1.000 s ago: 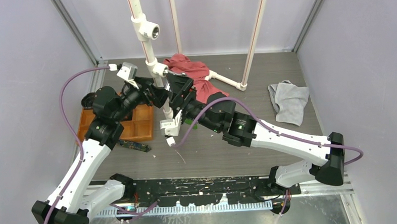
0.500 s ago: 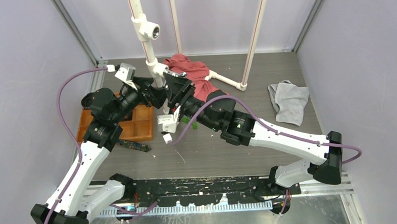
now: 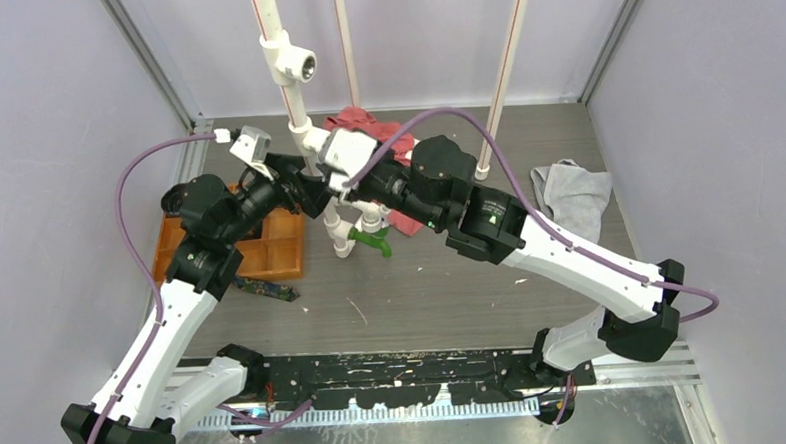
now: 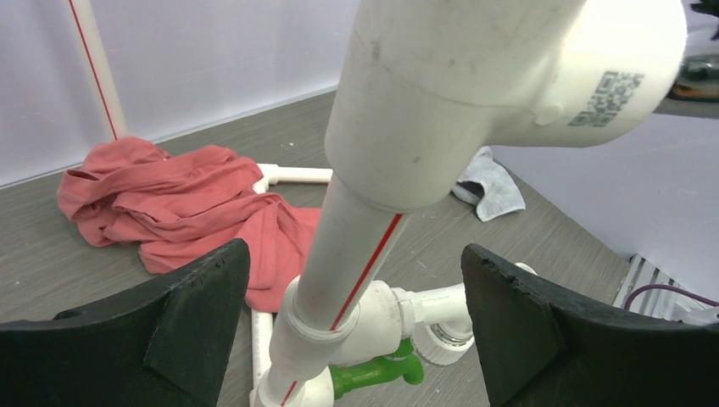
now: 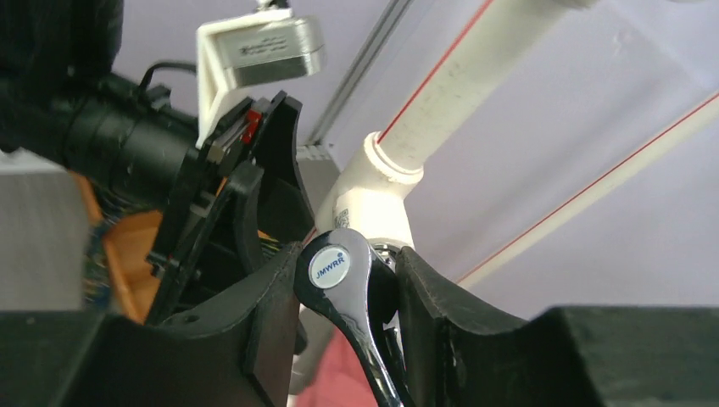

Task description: Install the water faucets

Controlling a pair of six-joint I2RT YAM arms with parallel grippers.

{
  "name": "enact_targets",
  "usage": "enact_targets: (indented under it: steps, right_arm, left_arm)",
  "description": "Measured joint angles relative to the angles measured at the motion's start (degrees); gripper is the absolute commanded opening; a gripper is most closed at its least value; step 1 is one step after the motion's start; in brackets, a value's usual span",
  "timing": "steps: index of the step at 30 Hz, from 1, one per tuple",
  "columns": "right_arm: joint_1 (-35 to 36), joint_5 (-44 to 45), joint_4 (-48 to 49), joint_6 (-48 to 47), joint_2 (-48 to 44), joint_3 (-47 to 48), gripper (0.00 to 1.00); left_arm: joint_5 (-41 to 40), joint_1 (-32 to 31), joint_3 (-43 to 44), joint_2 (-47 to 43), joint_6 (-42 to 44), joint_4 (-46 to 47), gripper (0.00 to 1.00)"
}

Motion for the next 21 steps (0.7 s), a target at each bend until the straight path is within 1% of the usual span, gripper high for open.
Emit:
enact_targets:
  steps: [2, 4, 9, 13, 15, 17, 21]
  right_arm:
    - [-1.03, -0.2, -1.16, 7.54, 0.66, 1.88, 0.15]
    - [-3.13, -1.62, -1.7, 16.2, 0.96, 3.1, 0.14]
    - [-10.93, -10.47, -2.58, 38.93, 1.33, 4.87, 0.06]
    - [-17.51, -19.19, 3.34, 57.07, 0.48, 1.11, 0.05]
    - [-19.96, -22.77, 5.6, 64.17, 0.48, -0.17, 0.03]
    - [-22.03, -25.9, 8.66, 71.45, 0.48, -1.95, 0.0]
    - [-24.94, -30.32, 17.03, 87.93, 0.55, -6.95, 0.01]
  left_arm:
    - [0.46, 0.0, 0.0, 0.07, -0.02, 0.02, 0.93]
    - [0.85, 0.0, 0.0, 0.11, -0.02, 0.0, 0.93]
    - [1.51, 0.0, 0.0, 0.15, -0.07, 0.02, 0.93]
    - [1.99, 0.0, 0.0, 0.15, -0.07, 0.02, 0.93]
    - [2.14, 0.0, 0.0, 0.15, -0.07, 0.04, 0.93]
    - [2.32, 0.0, -0.02, 0.15, -0.07, 0.04, 0.93]
    - [2.49, 0.0, -0.11, 0.17, -0.09, 0.07, 0.92]
